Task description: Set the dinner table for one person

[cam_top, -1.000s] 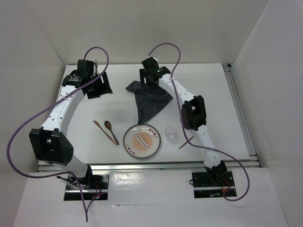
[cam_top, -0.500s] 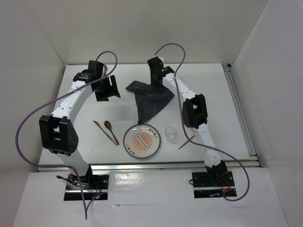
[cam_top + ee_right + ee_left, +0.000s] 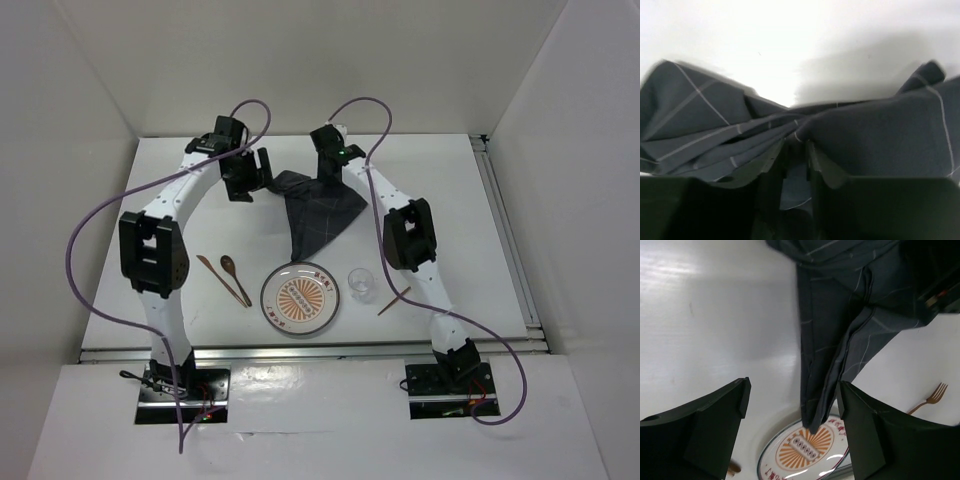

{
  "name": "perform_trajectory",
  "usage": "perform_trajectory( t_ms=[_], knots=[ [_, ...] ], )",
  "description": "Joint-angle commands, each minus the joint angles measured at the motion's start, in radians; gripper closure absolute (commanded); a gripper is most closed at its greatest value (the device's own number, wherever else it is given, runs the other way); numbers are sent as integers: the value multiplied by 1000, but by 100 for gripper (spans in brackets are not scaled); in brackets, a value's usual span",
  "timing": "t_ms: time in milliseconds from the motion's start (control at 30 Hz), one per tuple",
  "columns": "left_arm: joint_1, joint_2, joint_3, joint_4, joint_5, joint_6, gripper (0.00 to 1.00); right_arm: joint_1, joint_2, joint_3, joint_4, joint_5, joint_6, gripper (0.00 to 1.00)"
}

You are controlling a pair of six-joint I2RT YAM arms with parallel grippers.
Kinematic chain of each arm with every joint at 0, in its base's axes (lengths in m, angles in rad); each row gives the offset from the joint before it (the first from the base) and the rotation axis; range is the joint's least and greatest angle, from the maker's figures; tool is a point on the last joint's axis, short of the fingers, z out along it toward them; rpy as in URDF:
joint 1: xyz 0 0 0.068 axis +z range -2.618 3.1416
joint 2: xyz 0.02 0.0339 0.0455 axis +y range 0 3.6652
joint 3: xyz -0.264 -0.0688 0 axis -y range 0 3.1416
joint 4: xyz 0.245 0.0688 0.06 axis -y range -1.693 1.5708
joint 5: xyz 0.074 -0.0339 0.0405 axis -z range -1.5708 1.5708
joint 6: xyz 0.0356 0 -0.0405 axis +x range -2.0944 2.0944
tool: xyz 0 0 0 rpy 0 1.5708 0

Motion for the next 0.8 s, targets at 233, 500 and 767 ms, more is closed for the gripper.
perform_trajectory(
  t_ms=[233,500,767],
  knots=[
    [-45,392,418,-35,62,-127,5,12,-111,-113,50,-10,34,100],
    [-67,548,566,-34,3,-202,5,12,-356,-323,150,-88,36,100],
    [-67,604,589,70,27,-259,44,12,-606,-522,222,-180,-20,100]
  ],
)
